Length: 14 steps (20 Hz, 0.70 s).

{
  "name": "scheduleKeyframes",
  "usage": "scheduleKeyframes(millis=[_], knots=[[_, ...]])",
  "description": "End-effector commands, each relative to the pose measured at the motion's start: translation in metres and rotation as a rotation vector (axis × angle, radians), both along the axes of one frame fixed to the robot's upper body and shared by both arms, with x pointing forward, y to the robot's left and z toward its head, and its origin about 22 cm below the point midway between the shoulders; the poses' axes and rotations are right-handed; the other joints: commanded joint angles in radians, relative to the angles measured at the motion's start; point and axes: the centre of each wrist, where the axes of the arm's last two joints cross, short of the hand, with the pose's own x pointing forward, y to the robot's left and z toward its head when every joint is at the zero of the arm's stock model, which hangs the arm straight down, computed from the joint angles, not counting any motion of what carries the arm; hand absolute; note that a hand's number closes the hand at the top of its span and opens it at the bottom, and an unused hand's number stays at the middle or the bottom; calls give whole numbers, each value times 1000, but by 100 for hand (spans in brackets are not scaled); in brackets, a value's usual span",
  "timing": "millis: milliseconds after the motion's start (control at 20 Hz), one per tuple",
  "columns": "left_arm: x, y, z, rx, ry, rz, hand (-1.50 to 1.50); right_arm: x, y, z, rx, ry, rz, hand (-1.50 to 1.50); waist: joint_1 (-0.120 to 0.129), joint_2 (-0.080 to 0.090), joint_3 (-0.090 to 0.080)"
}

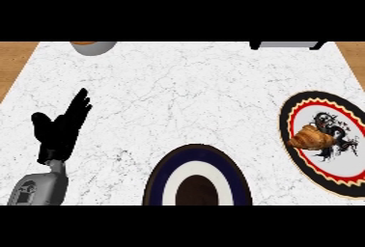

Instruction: Pick the croissant from the plate and place it in the plate

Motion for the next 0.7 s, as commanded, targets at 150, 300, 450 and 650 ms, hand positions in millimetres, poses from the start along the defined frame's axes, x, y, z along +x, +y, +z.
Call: scheduleKeyframes(millis=[150, 300, 450, 650], knots=[[4, -23, 5, -4, -27, -13, 0, -8, -31, 7, 71, -51, 76, -150, 8, 2, 2], [16, -9, 11, 1, -17, -4, 0, -7, -39, 15, 50, -51, 61, -150, 7, 4, 2], [4, 1, 9, 13, -29, -15, 0, -19, -45, 2, 63, -58, 32, -150, 15, 5, 3], [3, -12, 10, -7, -13, -21, 0, -18, -53, 12, 27, -47, 15, -150, 18, 5, 3]])
